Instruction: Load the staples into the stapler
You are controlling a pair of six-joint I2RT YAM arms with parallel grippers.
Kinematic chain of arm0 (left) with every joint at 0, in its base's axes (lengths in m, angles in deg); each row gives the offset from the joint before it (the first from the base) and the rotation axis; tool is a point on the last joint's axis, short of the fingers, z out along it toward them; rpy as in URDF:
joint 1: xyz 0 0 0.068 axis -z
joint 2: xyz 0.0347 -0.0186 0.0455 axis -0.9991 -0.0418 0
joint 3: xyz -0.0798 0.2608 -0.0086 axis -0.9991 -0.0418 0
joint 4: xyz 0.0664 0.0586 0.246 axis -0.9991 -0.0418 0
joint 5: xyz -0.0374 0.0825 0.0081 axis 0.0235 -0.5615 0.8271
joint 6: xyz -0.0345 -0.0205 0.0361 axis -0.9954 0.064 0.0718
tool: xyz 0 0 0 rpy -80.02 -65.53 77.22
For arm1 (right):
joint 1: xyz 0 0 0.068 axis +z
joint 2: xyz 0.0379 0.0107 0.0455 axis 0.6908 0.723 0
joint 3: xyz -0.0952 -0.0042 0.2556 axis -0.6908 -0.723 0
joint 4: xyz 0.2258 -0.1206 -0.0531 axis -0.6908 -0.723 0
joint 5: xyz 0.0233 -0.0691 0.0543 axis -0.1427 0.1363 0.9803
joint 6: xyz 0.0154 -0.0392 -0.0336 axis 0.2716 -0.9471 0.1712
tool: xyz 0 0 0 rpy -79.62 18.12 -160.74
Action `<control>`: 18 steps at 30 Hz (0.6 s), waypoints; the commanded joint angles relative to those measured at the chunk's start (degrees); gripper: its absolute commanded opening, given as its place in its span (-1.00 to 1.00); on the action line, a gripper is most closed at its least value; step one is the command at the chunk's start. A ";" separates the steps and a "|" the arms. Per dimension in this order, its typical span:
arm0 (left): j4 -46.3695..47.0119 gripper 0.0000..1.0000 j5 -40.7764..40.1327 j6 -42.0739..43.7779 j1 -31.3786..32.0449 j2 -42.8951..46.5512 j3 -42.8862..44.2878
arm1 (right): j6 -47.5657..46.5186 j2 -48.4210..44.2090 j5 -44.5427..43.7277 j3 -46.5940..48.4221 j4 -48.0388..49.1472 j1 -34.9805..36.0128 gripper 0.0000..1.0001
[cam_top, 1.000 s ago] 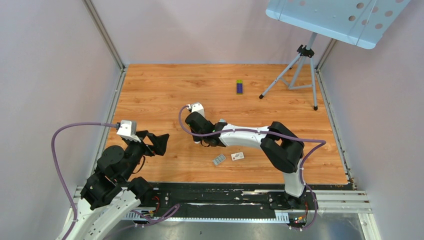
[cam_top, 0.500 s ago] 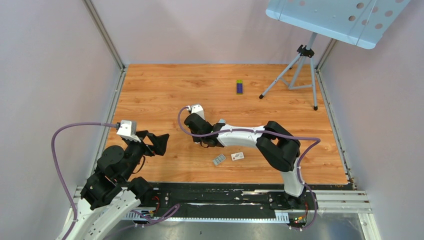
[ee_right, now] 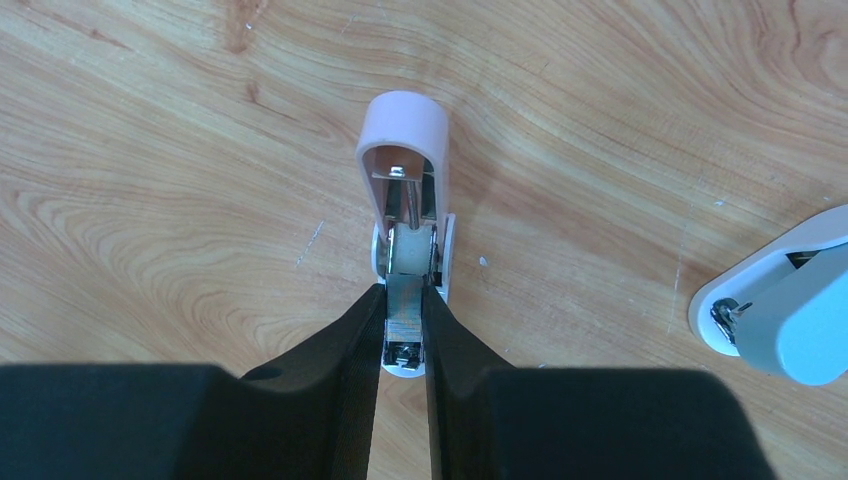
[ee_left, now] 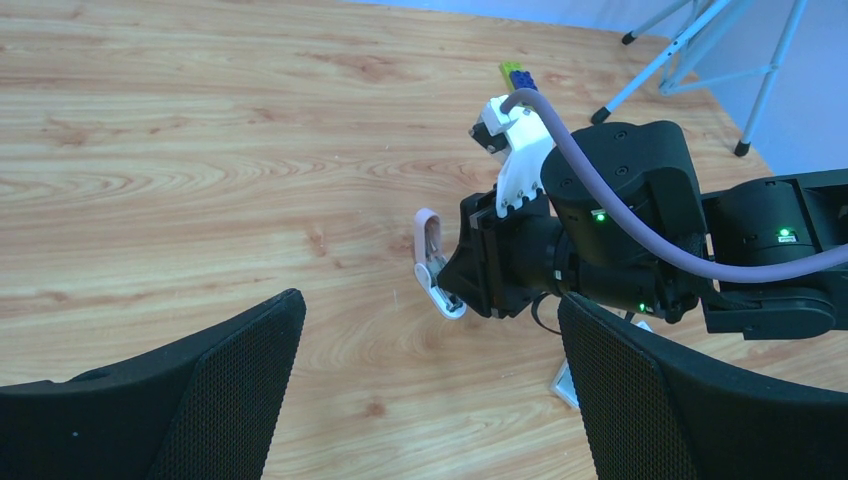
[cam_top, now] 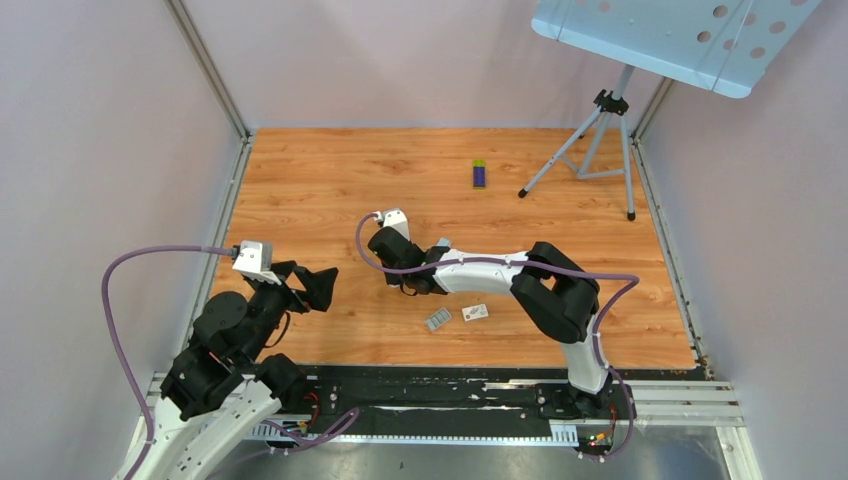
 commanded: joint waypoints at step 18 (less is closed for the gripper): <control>-0.35 1.00 -0.34 0.18 -0.24 1.10 -0.44 | 1.18 0.44 -2.06 -0.82 -0.68 0.71 -0.53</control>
